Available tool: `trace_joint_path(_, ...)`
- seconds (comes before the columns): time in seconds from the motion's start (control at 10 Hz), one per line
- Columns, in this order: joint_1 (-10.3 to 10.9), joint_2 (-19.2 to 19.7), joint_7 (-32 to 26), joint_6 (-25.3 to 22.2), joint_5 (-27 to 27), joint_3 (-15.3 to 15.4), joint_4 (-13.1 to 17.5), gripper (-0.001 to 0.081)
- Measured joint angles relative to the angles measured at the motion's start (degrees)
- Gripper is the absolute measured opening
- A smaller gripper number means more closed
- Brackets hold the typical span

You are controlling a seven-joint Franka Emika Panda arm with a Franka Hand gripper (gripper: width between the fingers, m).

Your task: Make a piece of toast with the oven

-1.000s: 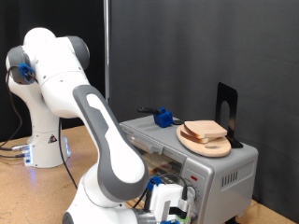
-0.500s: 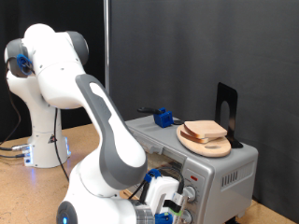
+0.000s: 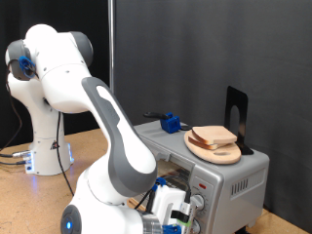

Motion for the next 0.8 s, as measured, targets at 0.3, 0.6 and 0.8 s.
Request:
trace_joint_path(0.3,-0.42,2.3,-1.5,-7.42,-0.51,0.03,3.14,0.0808)
trace_joint_path(0.6,-0.96,3.38,-14.59,-8.42,-0.42,0.82,4.39,0.0808)
trace_joint_path(0.8,-0.99,3.7,-17.58,-8.41,-0.38,0.84,4.92,0.0808)
